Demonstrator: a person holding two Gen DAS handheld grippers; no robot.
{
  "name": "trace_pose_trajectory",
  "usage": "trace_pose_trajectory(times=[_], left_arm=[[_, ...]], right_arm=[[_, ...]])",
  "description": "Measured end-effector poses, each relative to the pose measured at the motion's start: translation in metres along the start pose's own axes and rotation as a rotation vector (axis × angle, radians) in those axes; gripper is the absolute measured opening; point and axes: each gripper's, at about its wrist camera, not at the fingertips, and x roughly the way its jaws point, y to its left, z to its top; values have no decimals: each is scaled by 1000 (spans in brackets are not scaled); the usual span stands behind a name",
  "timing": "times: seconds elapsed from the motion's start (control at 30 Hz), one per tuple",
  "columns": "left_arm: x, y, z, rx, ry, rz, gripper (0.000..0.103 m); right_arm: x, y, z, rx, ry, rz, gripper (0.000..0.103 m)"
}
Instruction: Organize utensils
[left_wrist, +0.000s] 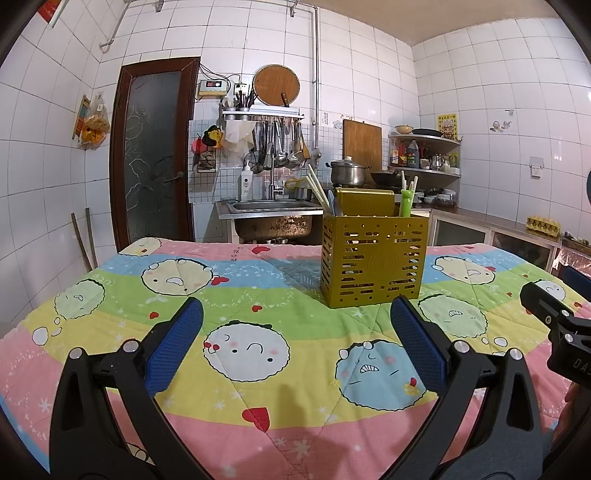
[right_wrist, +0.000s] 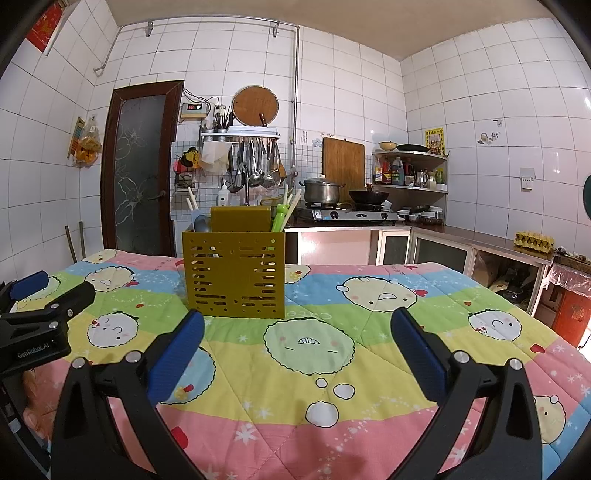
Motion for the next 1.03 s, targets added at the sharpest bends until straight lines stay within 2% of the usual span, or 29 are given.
trace_pose_trajectory(times=[1.03], left_arm=[[-1, -1, 1, 10, -3, 3, 98]], right_arm=[[2, -1, -1, -4, 3, -1, 99]])
